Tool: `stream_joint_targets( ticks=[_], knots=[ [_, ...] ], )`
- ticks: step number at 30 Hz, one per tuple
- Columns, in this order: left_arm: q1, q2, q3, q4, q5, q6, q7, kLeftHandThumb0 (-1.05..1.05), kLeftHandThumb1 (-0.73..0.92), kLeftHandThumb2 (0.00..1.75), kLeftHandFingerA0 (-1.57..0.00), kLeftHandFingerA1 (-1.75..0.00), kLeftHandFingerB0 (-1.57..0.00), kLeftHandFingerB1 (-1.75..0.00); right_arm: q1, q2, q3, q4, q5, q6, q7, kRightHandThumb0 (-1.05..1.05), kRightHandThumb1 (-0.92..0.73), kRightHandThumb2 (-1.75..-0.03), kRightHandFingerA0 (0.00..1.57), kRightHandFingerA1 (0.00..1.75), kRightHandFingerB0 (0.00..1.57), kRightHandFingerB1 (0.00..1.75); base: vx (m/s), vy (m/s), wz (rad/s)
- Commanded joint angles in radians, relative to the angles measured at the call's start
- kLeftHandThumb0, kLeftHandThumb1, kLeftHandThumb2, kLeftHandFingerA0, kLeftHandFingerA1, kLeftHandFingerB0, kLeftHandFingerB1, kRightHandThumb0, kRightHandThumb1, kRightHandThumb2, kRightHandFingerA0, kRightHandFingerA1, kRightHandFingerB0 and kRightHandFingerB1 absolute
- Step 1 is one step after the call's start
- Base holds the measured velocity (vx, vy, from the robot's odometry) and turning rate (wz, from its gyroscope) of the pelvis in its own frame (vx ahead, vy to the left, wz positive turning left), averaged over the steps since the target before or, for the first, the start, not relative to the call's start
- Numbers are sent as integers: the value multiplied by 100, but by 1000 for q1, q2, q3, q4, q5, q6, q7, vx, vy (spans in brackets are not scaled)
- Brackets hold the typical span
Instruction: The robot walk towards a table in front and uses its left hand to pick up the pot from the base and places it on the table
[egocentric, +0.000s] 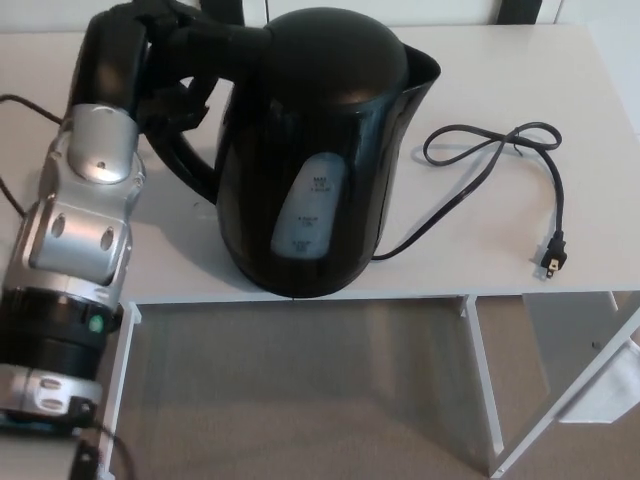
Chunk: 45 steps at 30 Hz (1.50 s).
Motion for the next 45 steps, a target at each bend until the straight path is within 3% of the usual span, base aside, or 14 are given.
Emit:
stream_joint_targets(
  ticks=[1, 2, 5, 6, 7, 16, 17, 21, 27, 34, 45],
  knots=[
    [16, -66, 88, -56, -123, 92, -28, -7, 90, 65, -83, -175, -55, -128, 3, -11, -8, 6, 4, 4, -4, -34, -63, -58, 69, 45, 55, 41, 0, 0, 0],
    [-2, -99, 169, -63, -209, 144, -37, -9, 88, 69, -92, -175, -56, -126, 4, -17, -1, -2, -9, 7, -8, -36, -64, -58, 70, 44, 55, 40, 0, 0, 0],
    [-14, -127, 254, -75, -294, 176, -71, -10, 87, 72, -93, -175, -52, -129, -1, -20, 3, 7, -14, 3, -8, -36, -64, -58, 70, 44, 55, 39, 0, 0, 0],
    [-35, -152, 333, -99, -381, 240, -68, -8, 85, 73, -96, -175, -56, -128, -2, -20, 6, 4, -19, 7, -11, -36, -64, -58, 69, 44, 55, 39, 0, 0, 0],
    [-48, -162, 370, -108, -423, 269, -66, -7, 88, 69, -90, -175, -59, -131, -4, -20, 6, 8, -16, 6, -9, -35, -64, -58, 69, 44, 54, 40, 0, 0, 0],
    [-100, -173, 453, -131, -455, 336, -75, -12, 83, 74, -91, -167, -68, -115, -3, -19, 5, 6, -11, 12, -7, -35, -63, -58, 69, 44, 54, 40, 0, 0, 0],
    [-119, -163, 468, -120, -465, 345, -81, -11, 83, 73, -91, -173, -64, -123, -3, -21, 6, 4, -14, 13, -8, -35, -64, -58, 69, 44, 54, 39, 0, 0, 0],
    [-161, -136, 499, -103, -470, 366, -78, -13, 79, 80, -95, -163, -68, -119, 0, -25, 12, -5, -23, 13, -11, -35, -64, -58, 69, 44, 55, 40, 0, 0, 0],
    [-199, -89, 529, -78, -470, 379, -89, -12, 78, 76, -94, -160, -74, -111, -4, -26, 17, -14, -29, 26, -12, -36, -64, -58, 68, 43, 55, 40, 0, 0, 0],
    [-217, 23, 542, -9, -444, 355, -102, -14, 80, 81, -85, -168, -70, -119, -11, -27, 15, -14, -26, 44, -8, -35, -64, -58, 68, 43, 54, 39, 0, 0, 0],
    [-190, 163, 564, 105, -457, 294, -159, -14, 81, 78, -82, -172, -70, -115, -10, -33, 23, -17, -35, 50, -11, -36, -63, -59, 66, 43, 52, 39, 0, 0, 0]
  ],
)
